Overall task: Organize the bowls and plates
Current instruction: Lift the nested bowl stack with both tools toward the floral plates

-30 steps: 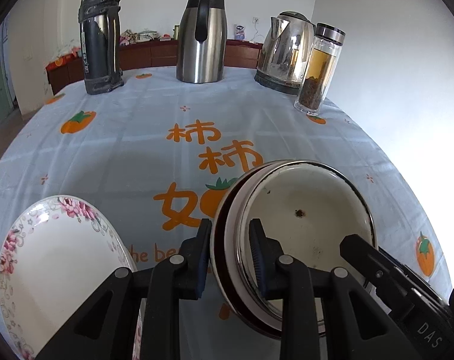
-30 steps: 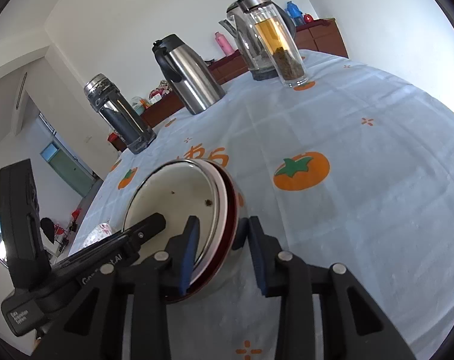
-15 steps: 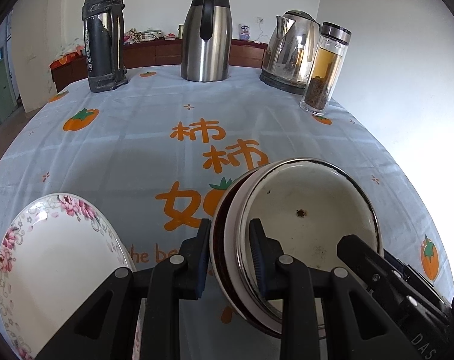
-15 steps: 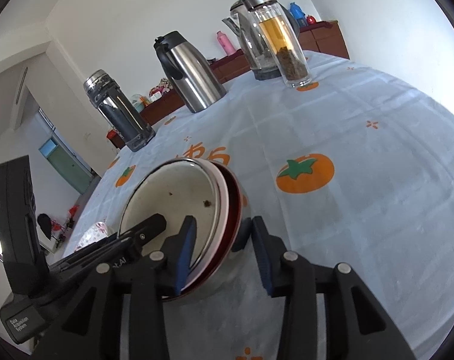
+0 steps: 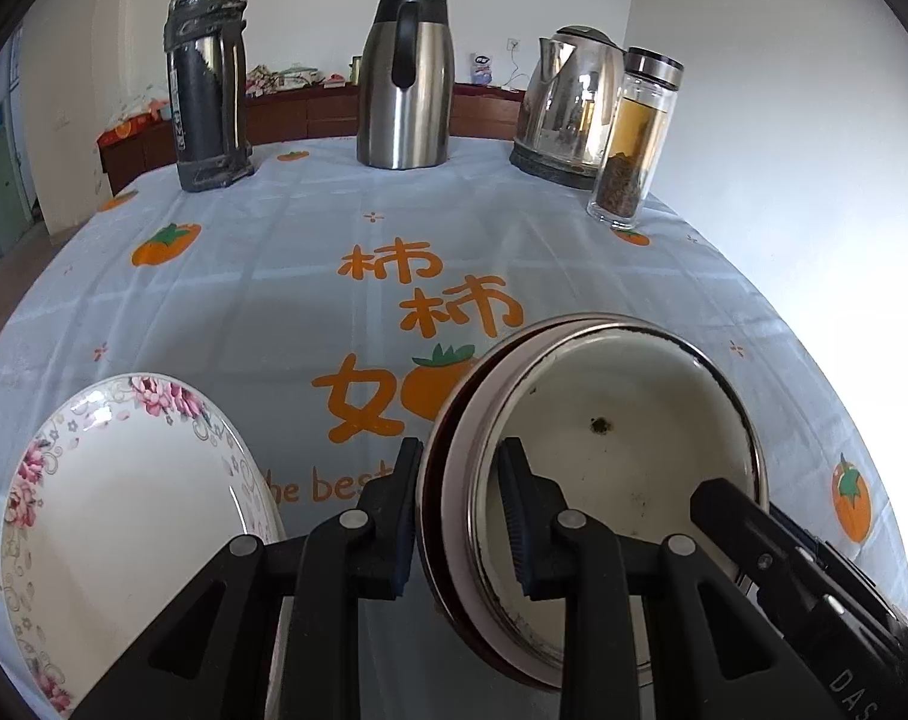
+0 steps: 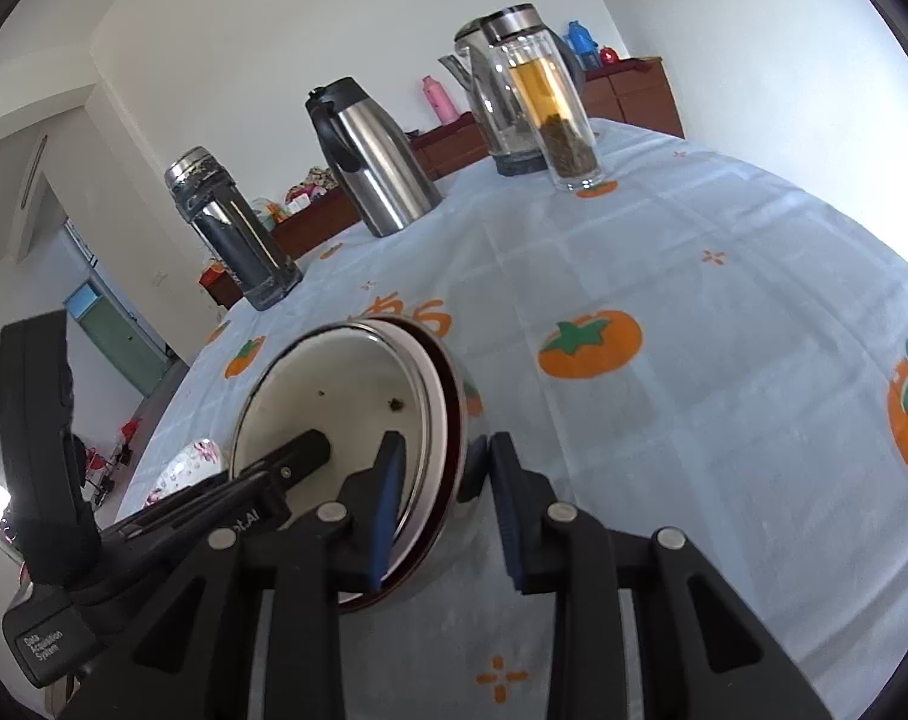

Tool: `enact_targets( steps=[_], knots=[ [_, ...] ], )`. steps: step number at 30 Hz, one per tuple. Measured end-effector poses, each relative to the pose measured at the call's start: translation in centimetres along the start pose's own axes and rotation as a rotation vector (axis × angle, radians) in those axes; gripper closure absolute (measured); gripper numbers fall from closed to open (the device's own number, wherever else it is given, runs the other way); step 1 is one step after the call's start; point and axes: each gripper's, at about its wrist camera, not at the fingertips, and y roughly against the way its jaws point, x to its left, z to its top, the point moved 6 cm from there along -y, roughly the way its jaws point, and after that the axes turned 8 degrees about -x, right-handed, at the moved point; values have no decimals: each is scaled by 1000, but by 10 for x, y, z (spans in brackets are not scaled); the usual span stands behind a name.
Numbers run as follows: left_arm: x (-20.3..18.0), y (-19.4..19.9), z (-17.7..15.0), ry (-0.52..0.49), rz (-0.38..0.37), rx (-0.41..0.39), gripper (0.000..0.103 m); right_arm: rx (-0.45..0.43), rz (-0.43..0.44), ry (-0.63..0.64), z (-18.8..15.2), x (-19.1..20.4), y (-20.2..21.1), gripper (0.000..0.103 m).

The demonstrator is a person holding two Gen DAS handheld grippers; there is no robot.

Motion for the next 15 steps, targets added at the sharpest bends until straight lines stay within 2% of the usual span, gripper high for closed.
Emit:
enact_targets(
  steps=[6, 15],
  knots=[
    [-10, 16, -3, -52, -2, -31, 75, -2, 26, -82, -5, -9, 16, 76],
    [-14, 38, -18, -86, 8, -42, 75, 62, 22, -154, -26, -11, 35, 77]
  ],
)
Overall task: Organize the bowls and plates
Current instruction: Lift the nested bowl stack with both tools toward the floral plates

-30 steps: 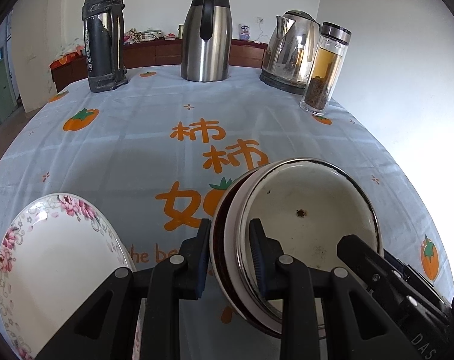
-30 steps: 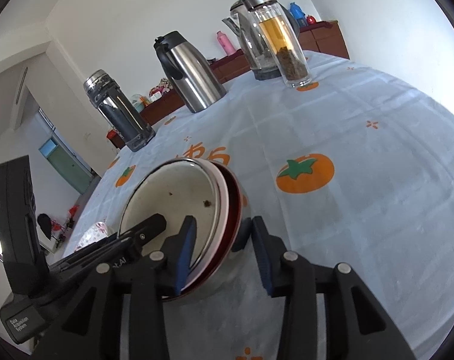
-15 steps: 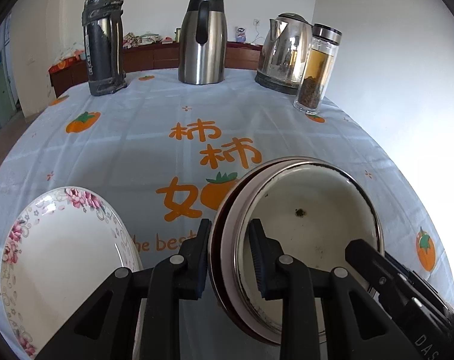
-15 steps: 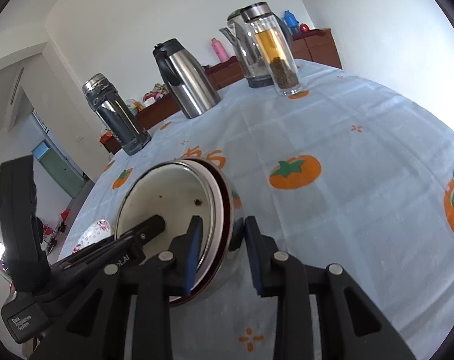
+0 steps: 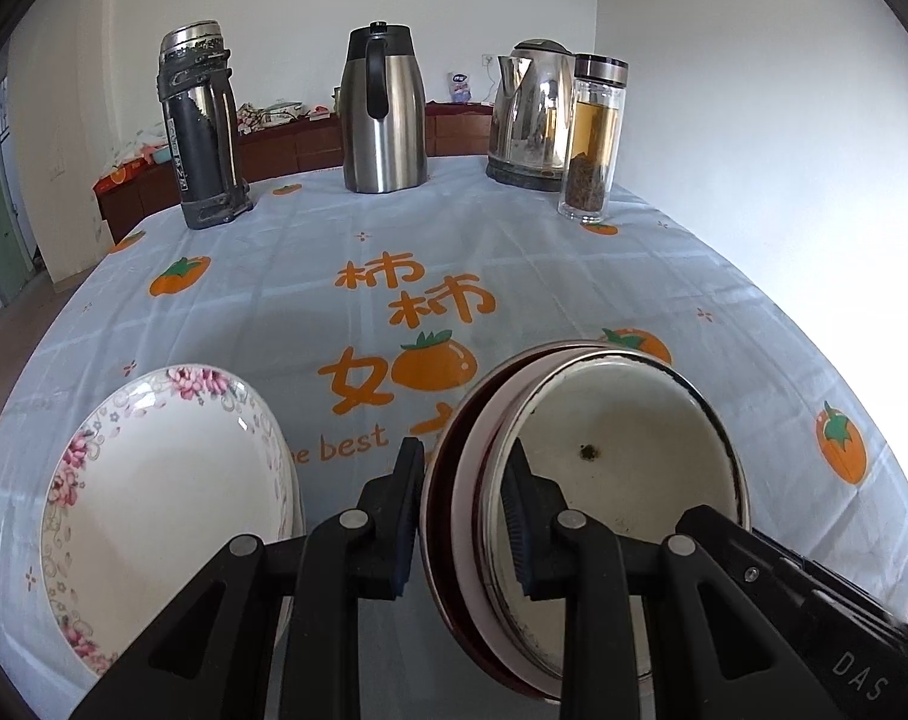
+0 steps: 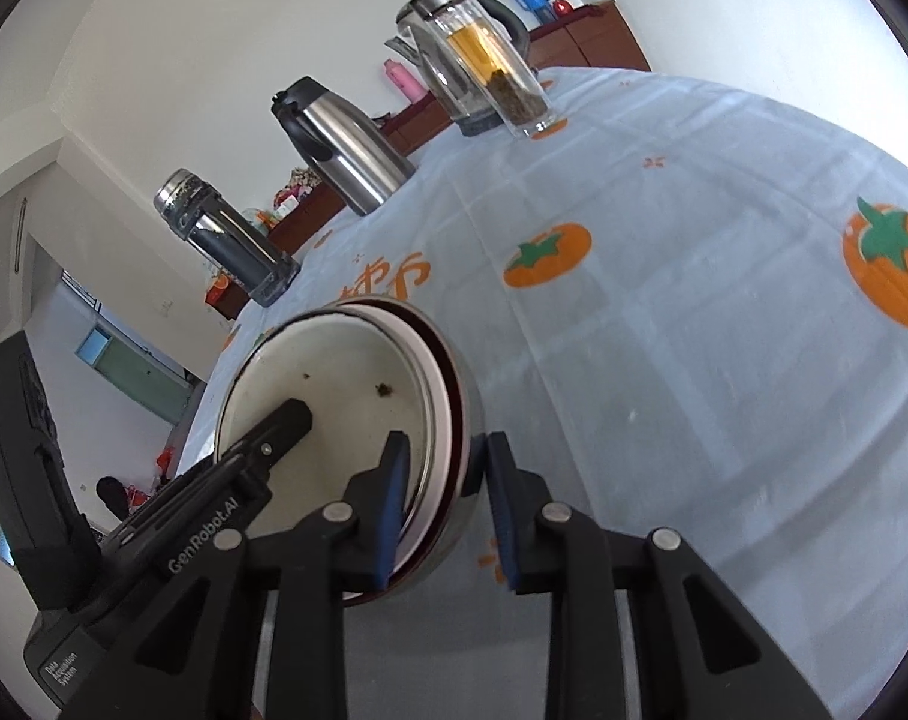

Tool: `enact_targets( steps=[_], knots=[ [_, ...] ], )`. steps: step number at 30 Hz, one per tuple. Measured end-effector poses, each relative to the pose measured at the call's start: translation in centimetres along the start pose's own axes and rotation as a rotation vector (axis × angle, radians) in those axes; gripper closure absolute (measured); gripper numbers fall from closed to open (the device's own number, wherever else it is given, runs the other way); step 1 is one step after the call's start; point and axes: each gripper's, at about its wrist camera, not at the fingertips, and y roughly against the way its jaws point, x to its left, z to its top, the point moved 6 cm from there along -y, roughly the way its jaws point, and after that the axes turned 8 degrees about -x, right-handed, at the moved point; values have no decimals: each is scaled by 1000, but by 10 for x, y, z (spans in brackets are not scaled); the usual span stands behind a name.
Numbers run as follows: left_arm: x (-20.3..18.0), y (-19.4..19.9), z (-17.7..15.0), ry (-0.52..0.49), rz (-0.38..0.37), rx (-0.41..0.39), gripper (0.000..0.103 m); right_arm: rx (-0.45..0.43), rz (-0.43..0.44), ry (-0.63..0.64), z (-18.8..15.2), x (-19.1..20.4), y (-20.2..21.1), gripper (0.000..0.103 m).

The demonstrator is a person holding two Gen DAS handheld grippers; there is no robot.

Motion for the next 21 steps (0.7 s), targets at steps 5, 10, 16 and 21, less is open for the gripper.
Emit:
enact_targets(
  steps=[5, 10, 16, 21],
  knots=[
    [1, 10, -12, -5, -1, 21, 75, 37, -42, 23, -11, 6, 11, 77],
    [-1, 21, -22, 2, -21, 56, 75, 86, -70, 14, -21, 6, 25, 77],
    [2, 20, -25, 34, -40, 92, 75, 96, -83, 23, -22, 6, 27, 77],
    [7, 11, -28, 65, -42, 115, 75, 63, -28, 41, -18, 8, 23, 71]
  ],
)
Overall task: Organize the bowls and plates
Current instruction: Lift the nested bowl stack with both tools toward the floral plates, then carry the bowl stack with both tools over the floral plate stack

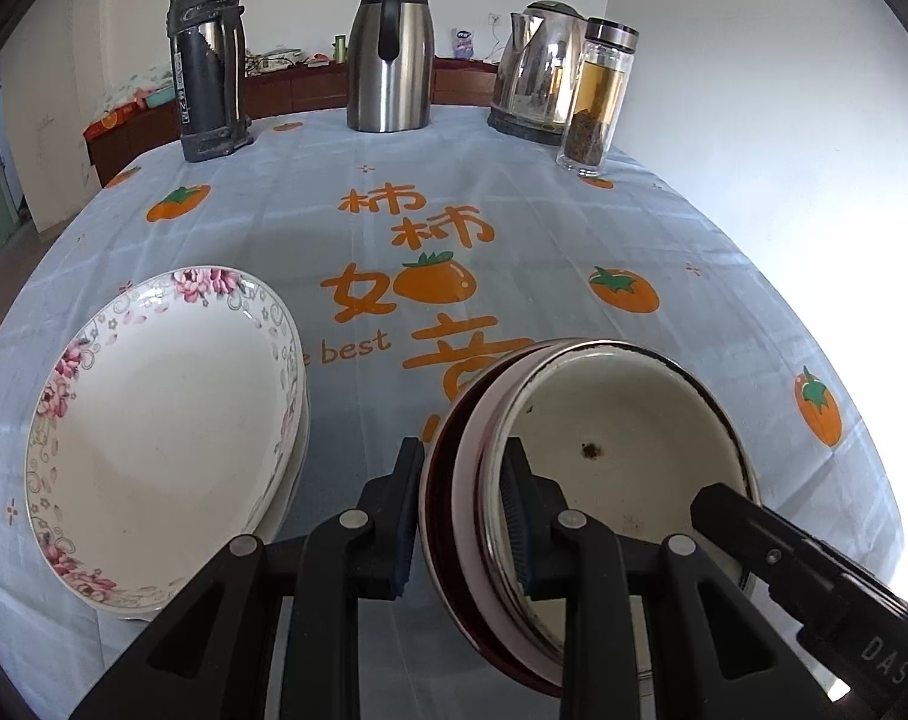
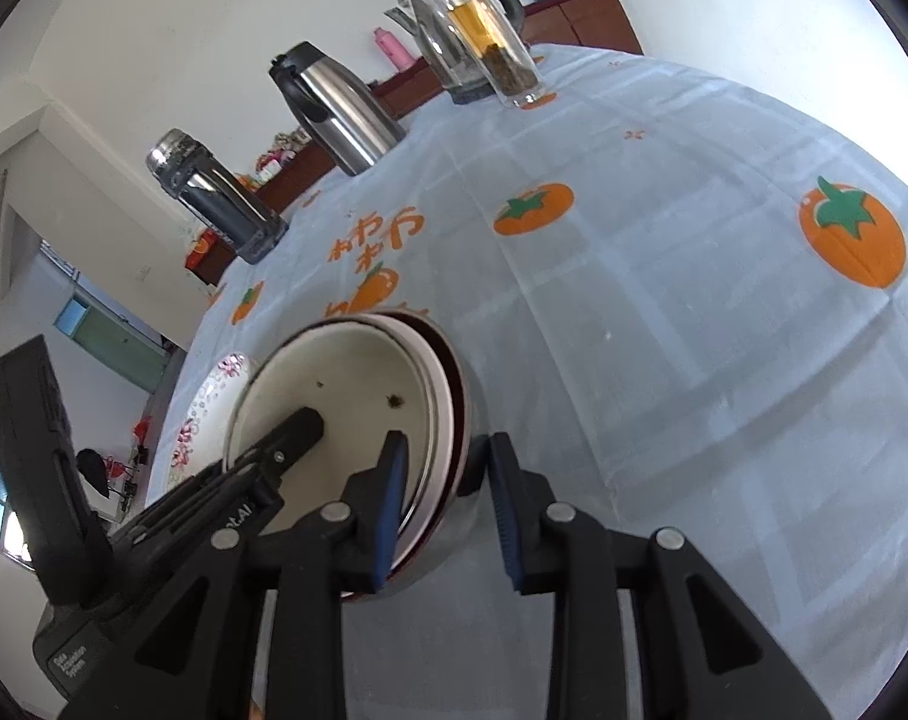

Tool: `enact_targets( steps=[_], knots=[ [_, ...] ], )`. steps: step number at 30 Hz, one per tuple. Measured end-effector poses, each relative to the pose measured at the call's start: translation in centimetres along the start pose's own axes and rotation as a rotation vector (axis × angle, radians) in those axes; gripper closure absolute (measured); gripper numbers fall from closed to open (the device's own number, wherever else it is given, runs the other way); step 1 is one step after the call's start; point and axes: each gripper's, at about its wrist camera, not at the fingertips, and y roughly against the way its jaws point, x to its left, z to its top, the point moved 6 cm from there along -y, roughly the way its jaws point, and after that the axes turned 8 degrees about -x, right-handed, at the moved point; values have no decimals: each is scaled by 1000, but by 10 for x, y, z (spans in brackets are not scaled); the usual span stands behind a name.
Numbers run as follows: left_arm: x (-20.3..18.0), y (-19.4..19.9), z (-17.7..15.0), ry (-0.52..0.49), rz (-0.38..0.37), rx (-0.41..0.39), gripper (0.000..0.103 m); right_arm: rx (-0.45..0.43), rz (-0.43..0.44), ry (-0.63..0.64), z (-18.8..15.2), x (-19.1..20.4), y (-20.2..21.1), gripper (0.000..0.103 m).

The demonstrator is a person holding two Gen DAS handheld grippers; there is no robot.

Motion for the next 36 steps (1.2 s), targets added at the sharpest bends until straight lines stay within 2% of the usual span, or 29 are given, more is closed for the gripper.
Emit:
enact_targets(
  steps=[3, 9, 12, 22, 36],
  knots=[
    [-3, -2, 0, -26, 35, -16, 75, -26, 32, 10, 0, 1, -3, 67],
    [-2, -3, 1, -30, 60, -36, 75, -75, 20, 49, 1, 6, -5, 67],
    [-1, 0, 0, -32, 60, -34, 74, -72, -18, 68, -1, 10, -3, 69],
    [0, 19, -4, -45, 57, -41, 74, -47, -48, 73, -9, 20, 14, 69],
    [17, 65, -17, -46, 69, -85, 73, -45, -19, 103, -34, 46, 44, 69]
  ],
)
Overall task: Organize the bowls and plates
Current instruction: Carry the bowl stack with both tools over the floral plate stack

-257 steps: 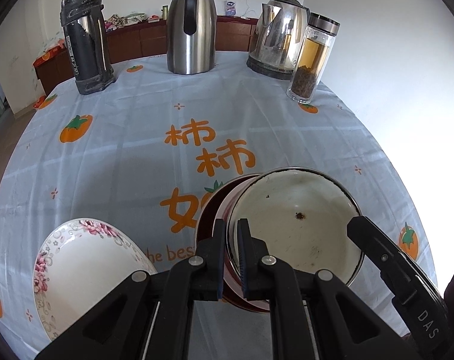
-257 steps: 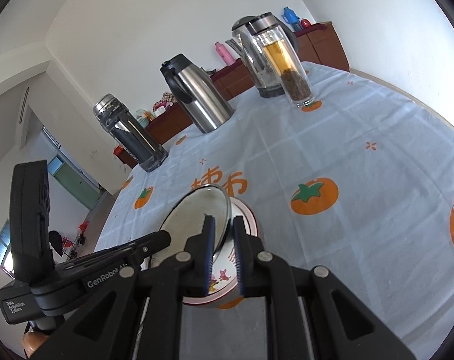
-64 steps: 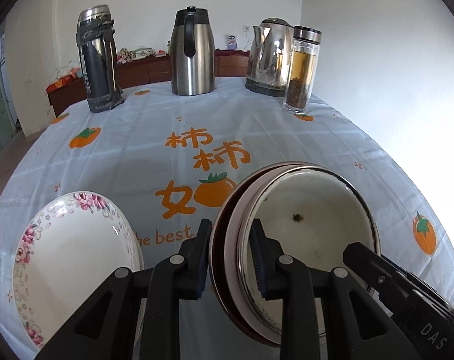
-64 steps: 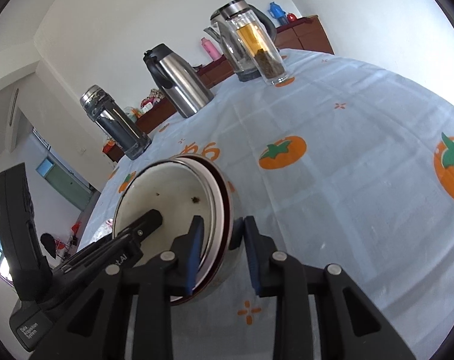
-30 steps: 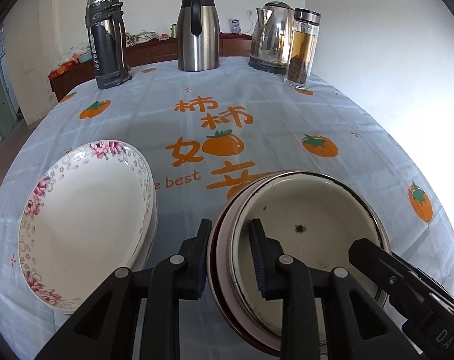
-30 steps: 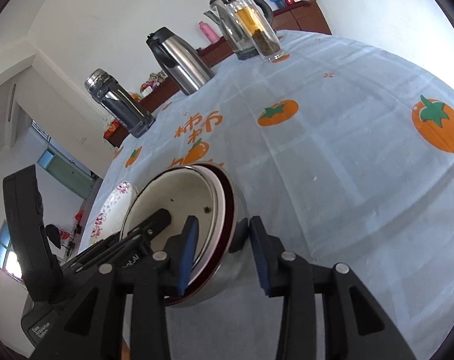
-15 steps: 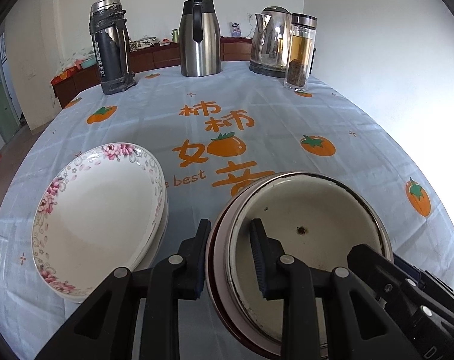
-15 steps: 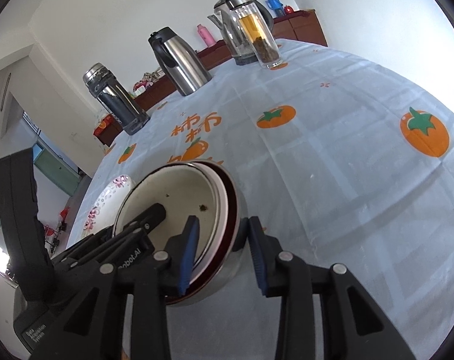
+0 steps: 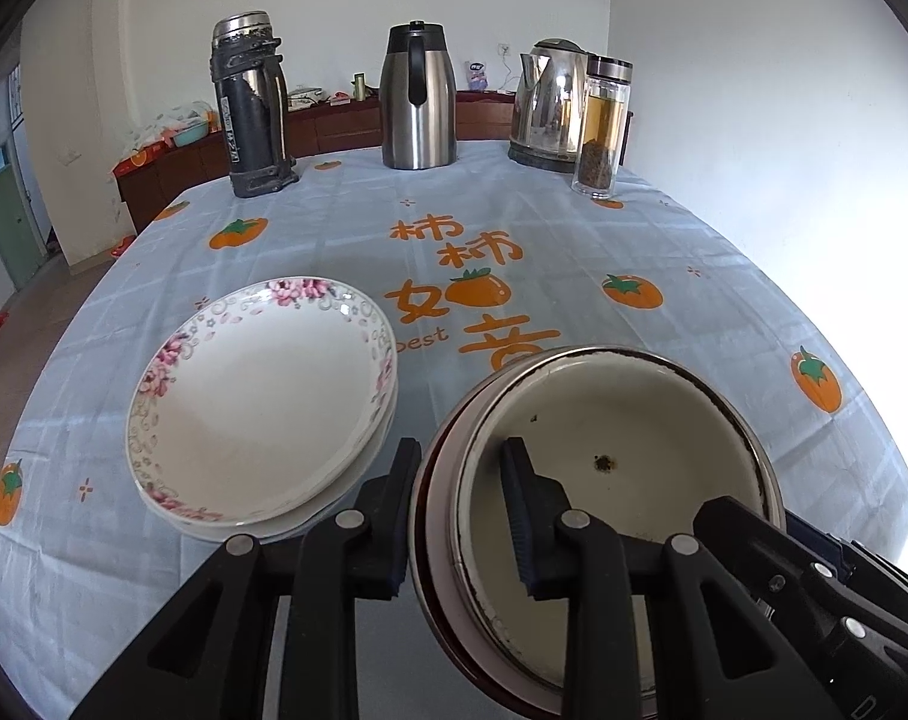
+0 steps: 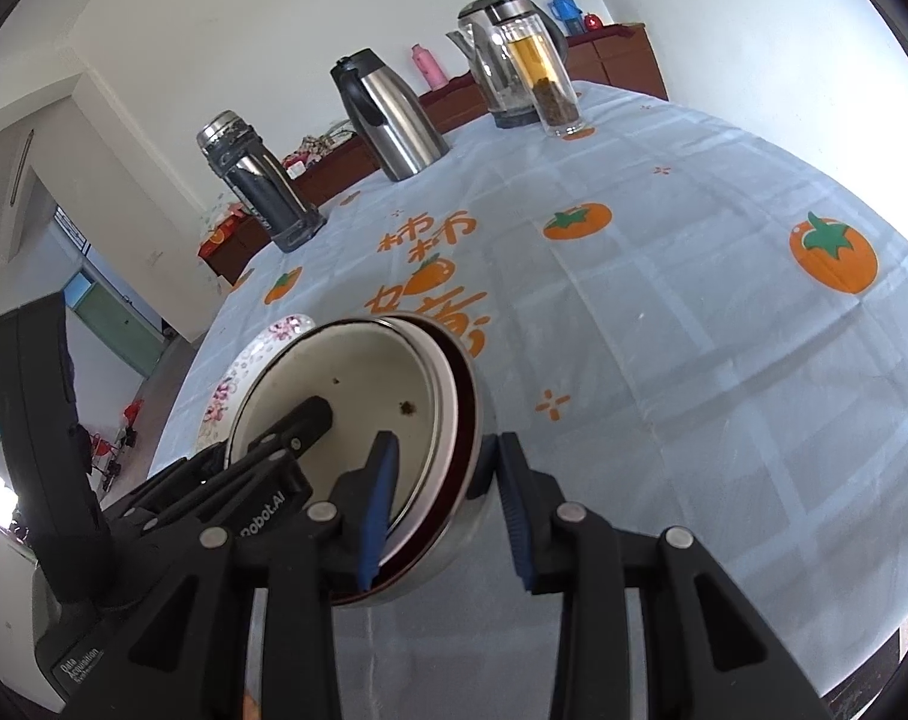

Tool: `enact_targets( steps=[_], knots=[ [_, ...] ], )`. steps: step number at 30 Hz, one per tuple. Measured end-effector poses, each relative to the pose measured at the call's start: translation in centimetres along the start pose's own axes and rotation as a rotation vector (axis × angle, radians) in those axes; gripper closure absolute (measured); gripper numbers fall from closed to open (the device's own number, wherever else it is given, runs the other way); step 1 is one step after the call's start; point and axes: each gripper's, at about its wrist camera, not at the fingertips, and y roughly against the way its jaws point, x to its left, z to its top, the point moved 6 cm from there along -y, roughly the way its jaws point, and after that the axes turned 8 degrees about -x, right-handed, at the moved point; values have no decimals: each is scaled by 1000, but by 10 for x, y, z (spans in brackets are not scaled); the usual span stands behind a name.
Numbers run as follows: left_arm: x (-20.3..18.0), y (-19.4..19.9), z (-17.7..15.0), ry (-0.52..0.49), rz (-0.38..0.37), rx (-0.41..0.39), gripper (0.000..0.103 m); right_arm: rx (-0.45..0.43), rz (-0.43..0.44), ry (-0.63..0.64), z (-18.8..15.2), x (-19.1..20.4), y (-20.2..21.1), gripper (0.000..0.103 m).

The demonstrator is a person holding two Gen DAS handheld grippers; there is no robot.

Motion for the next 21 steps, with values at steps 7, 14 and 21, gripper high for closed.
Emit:
enact_targets(
  steps=[7, 14, 21],
  knots=[
    [18, 18, -6, 10, 22, -16, 73, 9, 25, 15, -11, 19, 7, 69],
    [37, 31, -12, 34, 41, -25, 73, 22, 48, 42, -21, 39, 9, 69],
    [58, 41, -17, 64, 60, -33, 73, 29, 65, 68, -30, 58, 7, 69]
  ],
)
